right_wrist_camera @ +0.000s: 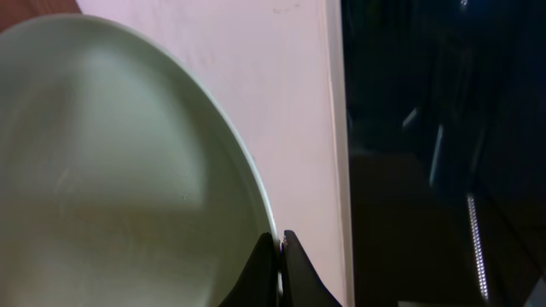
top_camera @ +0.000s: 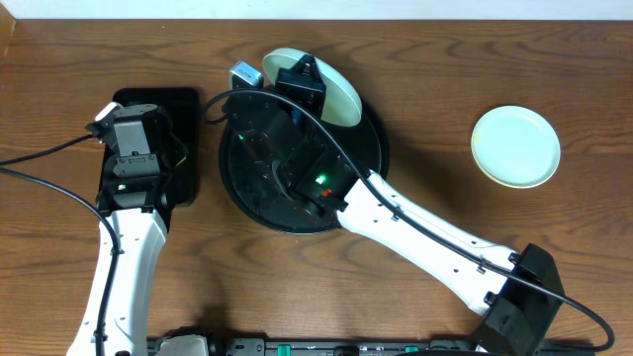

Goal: Clean dirty plates on tray and stack at the side
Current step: 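Lift the light blue plate with the right gripper toward the plate stack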

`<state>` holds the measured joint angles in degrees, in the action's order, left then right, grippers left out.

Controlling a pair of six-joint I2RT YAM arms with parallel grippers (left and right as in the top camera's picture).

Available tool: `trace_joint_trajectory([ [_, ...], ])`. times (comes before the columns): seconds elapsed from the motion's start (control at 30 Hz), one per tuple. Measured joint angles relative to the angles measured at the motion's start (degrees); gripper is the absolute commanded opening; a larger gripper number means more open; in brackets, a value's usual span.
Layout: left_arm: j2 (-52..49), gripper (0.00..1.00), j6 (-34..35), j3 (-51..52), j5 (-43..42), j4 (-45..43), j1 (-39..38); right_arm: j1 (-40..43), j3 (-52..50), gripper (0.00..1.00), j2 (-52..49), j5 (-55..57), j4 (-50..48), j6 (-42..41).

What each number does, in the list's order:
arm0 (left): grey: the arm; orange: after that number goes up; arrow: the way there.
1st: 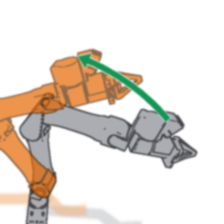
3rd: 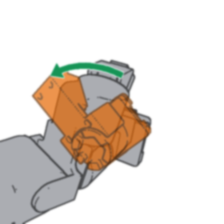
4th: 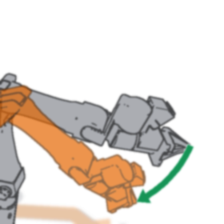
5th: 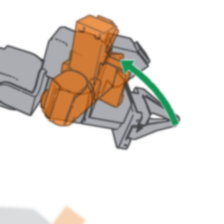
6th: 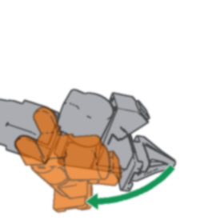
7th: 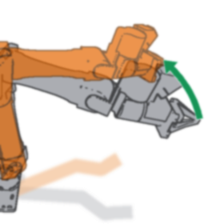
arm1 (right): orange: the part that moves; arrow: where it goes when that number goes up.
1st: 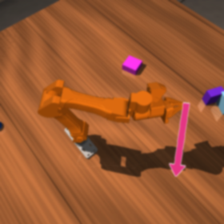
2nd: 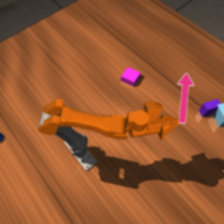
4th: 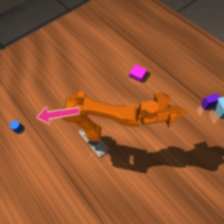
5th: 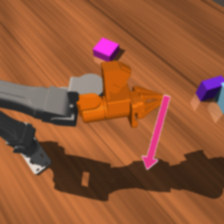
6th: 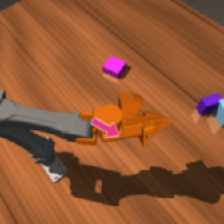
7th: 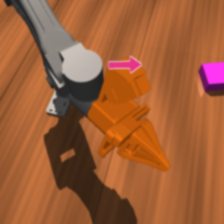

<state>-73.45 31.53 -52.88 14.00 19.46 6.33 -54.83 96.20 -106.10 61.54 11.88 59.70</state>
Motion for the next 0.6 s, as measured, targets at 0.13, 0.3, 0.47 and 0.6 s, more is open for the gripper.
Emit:
trace_joint_trajectory([
  [0.13,0.0,0.07,0.0,0.0,-0.2,0.3,0.0,2.7,0.5,0.01,0.0,-6.0,16.8,-14.1],
  [0.3,0.0,0.07,0.0,0.0,-0.2,0.9,0.0,12.3,0.1,0.01,-0.2,-20.6,29.6,-33.2],
  [0.47,0.0,0.07,0.0,0.0,-0.2,0.9,0.0,18.7,-0.1,0.01,2.5,-28.5,27.1,-45.1],
  [0.6,0.0,0.08,0.0,0.0,-0.2,0.9,0.0,19.4,-0.2,0.01,9.0,-34.2,23.4,-47.7],
])
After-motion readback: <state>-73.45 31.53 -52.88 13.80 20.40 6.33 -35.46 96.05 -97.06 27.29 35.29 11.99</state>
